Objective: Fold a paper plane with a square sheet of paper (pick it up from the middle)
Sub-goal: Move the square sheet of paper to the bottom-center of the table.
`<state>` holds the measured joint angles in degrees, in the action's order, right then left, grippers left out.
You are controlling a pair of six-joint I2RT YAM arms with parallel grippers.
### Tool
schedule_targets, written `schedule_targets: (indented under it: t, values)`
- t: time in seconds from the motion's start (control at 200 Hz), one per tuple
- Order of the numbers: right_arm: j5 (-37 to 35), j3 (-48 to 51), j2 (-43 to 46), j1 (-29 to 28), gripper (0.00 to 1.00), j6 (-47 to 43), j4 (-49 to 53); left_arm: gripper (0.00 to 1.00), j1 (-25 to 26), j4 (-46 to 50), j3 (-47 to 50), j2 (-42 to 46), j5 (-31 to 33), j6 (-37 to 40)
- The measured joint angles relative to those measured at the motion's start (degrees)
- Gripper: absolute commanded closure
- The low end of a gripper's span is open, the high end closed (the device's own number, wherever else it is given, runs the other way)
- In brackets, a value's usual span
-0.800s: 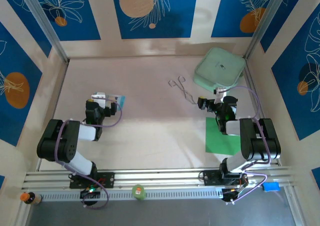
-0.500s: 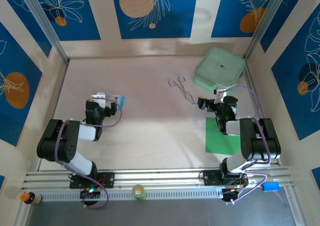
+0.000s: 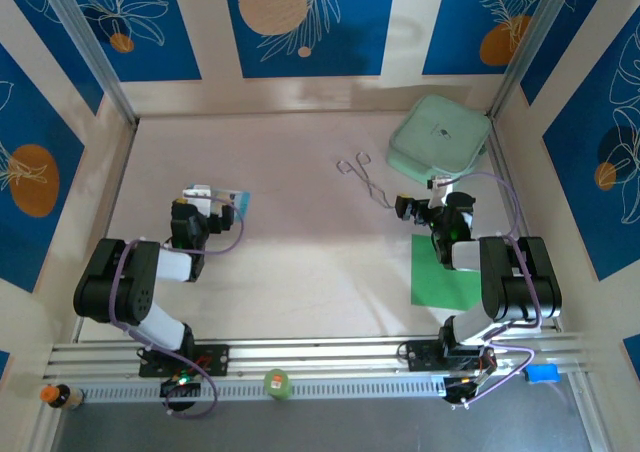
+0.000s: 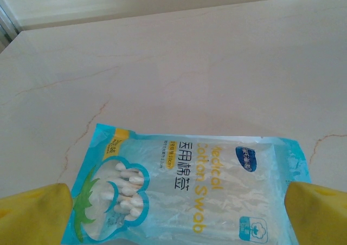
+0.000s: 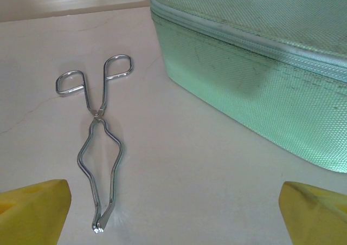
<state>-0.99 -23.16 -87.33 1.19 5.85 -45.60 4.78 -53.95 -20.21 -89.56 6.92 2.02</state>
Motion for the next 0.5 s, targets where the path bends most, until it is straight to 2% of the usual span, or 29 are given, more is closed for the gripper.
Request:
schedule_targets:
  t: [0.395, 0.5]
  values:
    - [-0.24, 0.00, 0.11, -0.85, 0.01, -0.44, 0.09, 0.00, -0.04, -1.33, 0.66, 0.17, -0.52, 0.00]
    - [-0.90, 0.04, 1.62, -1.90, 0.01, -0.92, 0.63, 0.00, -0.07, -1.49, 3.28, 3.63, -0.48, -0.04]
